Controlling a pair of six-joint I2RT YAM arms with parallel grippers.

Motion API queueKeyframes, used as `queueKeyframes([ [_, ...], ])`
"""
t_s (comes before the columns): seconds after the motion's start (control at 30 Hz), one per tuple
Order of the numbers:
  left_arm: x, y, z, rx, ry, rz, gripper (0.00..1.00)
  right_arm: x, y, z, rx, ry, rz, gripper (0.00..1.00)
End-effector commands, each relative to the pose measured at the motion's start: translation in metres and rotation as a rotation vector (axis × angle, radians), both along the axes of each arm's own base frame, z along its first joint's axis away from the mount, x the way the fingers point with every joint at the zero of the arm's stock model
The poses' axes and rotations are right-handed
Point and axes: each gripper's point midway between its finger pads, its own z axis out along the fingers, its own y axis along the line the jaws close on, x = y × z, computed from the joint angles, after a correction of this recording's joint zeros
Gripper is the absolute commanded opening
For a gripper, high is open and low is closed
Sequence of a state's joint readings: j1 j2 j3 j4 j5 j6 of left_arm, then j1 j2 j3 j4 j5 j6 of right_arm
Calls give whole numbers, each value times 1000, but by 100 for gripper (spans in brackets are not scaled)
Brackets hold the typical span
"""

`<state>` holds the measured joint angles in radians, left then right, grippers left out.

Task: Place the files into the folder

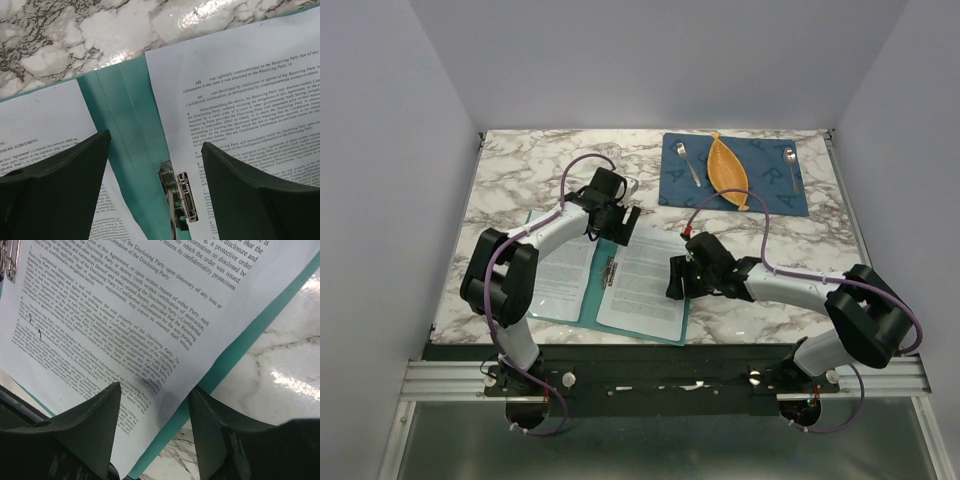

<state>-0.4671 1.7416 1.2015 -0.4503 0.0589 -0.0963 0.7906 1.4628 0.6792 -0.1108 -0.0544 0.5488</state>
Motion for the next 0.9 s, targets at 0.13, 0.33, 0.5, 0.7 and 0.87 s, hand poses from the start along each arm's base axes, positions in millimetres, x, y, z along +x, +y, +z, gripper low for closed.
queueKeyframes([
  [0.13, 8, -1, -9, 52, -20, -13, 87, 9, 9, 6, -16, -5, 26, 67],
  [0.33, 9, -1, -20, 62, -12, -17, 87, 7, 11, 12, -1, 1, 35, 69],
  [0.5, 13, 5, -29, 102, -13, -3, 87, 4, 11, 16, 11, 17, 31, 72],
  [0.7, 13, 10, -41, 138, -3, 1, 85, 1, 5, 25, 16, 13, 0, 80],
  [0.87, 11, 17, -48, 174, -2, 5, 84, 1, -6, 45, 21, -30, -38, 83],
])
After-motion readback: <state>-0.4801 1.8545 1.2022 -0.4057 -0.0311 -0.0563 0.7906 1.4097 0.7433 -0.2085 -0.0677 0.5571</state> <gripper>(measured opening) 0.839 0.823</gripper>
